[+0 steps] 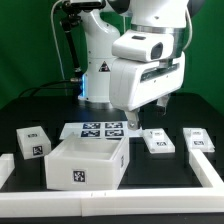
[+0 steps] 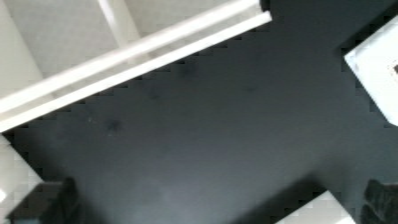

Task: Assemble cabinet

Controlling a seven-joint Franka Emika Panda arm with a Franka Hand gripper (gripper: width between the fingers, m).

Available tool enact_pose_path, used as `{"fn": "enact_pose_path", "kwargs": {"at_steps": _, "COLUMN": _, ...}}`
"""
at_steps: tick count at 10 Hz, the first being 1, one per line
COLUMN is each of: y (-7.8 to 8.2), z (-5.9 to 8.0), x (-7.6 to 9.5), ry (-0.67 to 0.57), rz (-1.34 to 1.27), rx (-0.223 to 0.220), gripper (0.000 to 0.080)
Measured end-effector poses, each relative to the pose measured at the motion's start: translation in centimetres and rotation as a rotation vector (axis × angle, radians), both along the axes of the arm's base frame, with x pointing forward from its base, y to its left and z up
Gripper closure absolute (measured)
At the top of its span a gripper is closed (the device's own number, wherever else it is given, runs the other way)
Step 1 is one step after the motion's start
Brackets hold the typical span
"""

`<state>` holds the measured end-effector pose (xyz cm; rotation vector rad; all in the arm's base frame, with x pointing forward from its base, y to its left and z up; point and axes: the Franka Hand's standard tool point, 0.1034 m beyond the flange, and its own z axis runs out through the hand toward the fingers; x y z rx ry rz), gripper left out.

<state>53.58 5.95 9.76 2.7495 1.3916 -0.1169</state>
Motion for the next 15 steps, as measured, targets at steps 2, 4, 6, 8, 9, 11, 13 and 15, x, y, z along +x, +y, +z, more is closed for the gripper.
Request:
{"fn": "enact_pose_path", "kwargs": {"at_steps": 2, "y": -2.5, "z": -0.8, "x": -1.2, "ry": -0.042, "rz": 0.161, "rx": 0.023, "gripper": 0.0001}}
{"fn": "enact_pose_path", "kwargs": {"at_steps": 4, "y": -4.9, "z": -1.5, "x": -2.1, "ry": -0.025, "rz": 0.284, "rx": 0.029, "gripper": 0.0001}}
{"fn": "enact_pose_path", "kwargs": {"at_steps": 6, "y": -5.2, "z": -1.6, "x": -2.2, "ry": -0.019, "rz": 0.275, "rx": 0.029, "gripper": 0.0001}}
{"fn": "enact_pose_path", "kwargs": {"at_steps": 8, "y": -5.5, "z": -1.7, "x": -2.3, "ry": -0.019, "rz": 0.308, "rx": 0.031, "gripper": 0.0001}}
{"fn": "enact_pose_path", "kwargs": {"at_steps": 9, "y": -6.0, "z": -2.0, "x": -2.7, "ry": -0.018, "rz": 0.339, "rx": 0.034, "gripper": 0.0001}}
{"fn": "enact_pose_path", "kwargs": {"at_steps": 11, "y": -6.4, "z": -3.7, "x": -5.0, "ry": -0.038, "rz": 0.374, "rx": 0.051, "gripper": 0.0001}}
{"fn": "enact_pose_path", "kwargs": {"at_steps": 13, "y": -6.1, "z": -5.1, "x": -6.3, "ry": -0.040, "rz": 0.374, "rx": 0.063, "gripper": 0.0001}}
{"fn": "enact_pose_path", "kwargs": {"at_steps": 15, "y": -5.7, "z": -6.5, "x": -6.7, "ry": -0.034, "rz": 0.369, "rx": 0.074, "gripper": 0.0001}}
